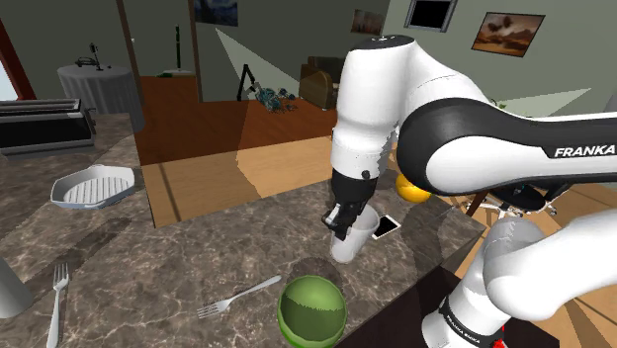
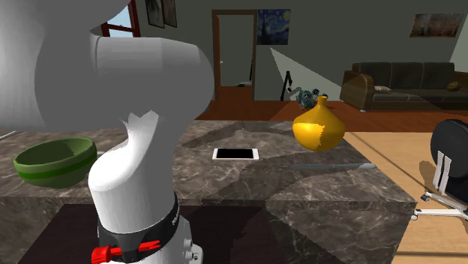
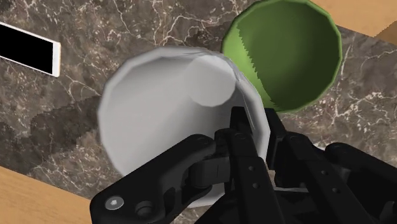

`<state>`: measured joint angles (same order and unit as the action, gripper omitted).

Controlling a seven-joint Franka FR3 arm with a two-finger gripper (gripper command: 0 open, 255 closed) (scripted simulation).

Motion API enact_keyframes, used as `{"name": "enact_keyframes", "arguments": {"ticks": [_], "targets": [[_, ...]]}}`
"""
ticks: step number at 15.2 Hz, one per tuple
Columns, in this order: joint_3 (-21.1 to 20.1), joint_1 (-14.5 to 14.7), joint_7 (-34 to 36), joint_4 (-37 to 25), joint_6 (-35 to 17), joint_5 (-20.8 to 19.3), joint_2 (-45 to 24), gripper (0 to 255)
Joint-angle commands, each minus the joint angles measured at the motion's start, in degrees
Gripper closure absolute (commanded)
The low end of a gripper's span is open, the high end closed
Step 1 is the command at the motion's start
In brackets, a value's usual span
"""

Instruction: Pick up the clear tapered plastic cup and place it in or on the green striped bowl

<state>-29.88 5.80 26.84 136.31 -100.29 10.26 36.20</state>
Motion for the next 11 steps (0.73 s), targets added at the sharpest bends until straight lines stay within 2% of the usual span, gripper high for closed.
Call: {"name": "enact_keyframes", "arguments": {"ticks": [1,5,11], "targets": [[-2.9,-0.3,3.02,-2.85,-0.6,0.3,-3.29,255],[-8.85,-1.46,9.43,-10.31,-0.37,-0.59,-10.42,255],[-9.98,-1.38,9.9,-6.32,-5.04,-0.34,-11.14,255]]}}
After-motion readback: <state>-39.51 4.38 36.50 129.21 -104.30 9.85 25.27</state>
